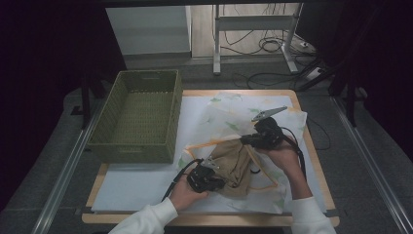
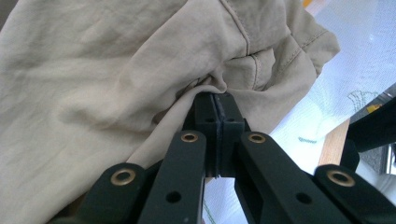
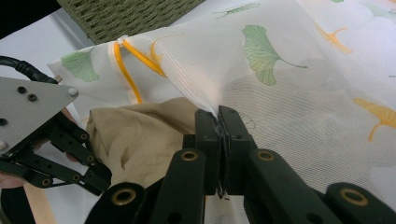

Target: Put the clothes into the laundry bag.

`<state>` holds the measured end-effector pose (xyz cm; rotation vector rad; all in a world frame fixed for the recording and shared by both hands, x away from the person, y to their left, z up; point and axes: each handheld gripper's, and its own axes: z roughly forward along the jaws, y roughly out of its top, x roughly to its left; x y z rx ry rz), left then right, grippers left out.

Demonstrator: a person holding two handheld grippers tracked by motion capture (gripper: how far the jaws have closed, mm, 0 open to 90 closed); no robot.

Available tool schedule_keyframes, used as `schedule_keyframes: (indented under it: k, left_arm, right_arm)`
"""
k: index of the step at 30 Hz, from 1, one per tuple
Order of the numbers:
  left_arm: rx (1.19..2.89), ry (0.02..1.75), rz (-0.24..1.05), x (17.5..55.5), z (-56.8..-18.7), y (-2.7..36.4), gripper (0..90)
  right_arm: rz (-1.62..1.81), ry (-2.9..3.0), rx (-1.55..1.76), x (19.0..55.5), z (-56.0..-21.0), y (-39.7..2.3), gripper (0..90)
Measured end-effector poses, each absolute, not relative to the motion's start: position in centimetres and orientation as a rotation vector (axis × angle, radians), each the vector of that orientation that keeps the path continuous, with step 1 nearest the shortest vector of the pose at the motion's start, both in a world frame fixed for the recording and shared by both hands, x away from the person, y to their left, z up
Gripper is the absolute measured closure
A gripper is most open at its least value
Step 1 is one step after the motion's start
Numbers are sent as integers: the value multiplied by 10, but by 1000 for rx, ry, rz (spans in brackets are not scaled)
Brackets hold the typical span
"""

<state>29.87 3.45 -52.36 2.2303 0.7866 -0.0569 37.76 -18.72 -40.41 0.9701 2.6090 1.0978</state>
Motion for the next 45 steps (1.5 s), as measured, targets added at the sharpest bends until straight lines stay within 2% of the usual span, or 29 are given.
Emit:
schedule_keyframes:
  k: [45]
  left_arm:
    - [2192,832,22,319,-522,14,900]
  right_arm:
    - [1108,2616,968,377,-403,-187,866]
